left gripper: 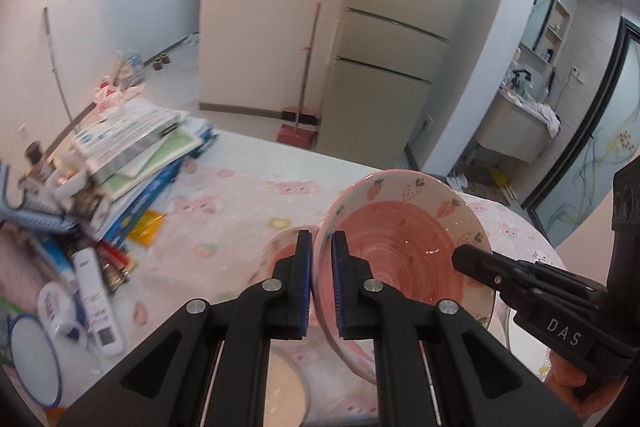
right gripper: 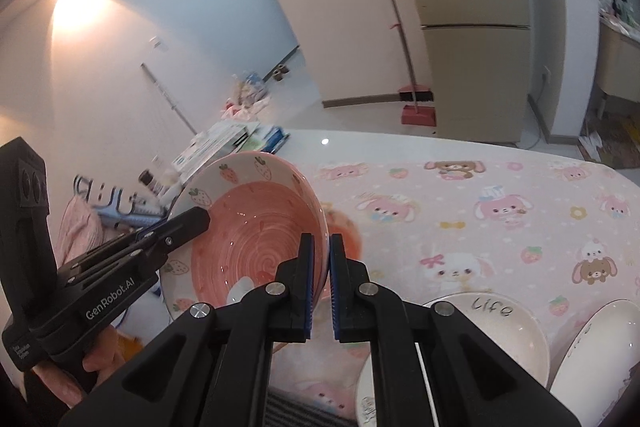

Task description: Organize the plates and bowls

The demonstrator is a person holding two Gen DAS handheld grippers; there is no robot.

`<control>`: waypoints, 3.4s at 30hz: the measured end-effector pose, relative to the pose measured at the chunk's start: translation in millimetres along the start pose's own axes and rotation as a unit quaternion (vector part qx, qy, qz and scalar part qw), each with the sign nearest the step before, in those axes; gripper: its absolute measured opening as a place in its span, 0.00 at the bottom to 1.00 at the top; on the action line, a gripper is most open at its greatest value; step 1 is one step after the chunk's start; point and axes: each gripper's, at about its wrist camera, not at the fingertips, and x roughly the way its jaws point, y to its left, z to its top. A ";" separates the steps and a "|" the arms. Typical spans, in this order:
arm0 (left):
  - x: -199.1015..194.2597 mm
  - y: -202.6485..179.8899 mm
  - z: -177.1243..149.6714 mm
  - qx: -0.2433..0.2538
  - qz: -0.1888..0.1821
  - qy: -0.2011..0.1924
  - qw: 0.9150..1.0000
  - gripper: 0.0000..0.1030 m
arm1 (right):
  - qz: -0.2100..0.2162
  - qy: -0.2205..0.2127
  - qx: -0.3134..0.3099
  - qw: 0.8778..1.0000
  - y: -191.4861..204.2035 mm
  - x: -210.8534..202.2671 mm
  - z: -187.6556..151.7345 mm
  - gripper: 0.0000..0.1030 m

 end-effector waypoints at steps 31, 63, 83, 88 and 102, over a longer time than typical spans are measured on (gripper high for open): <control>3.3 107.2 -117.2 -0.092 0.050 0.018 0.994 0.07 | -0.022 0.140 -0.120 0.983 75.9 102.7 -81.2 0.08; 9.8 104.9 -122.7 -0.079 0.070 0.019 0.994 0.10 | -0.004 0.131 -0.116 0.985 68.8 94.2 -67.6 0.08; -61.0 46.5 -43.4 -0.010 0.068 -0.086 0.994 0.75 | 0.061 -0.010 0.021 0.998 -21.4 -14.8 6.5 0.21; -70.5 21.2 -2.2 0.009 0.060 -0.114 0.992 0.85 | 0.040 -0.043 0.028 0.998 -33.7 -29.7 13.7 0.43; 14.6 37.0 27.3 -0.017 -0.018 -0.044 0.999 0.87 | -0.039 -0.028 0.035 0.998 -49.8 0.5 17.0 0.43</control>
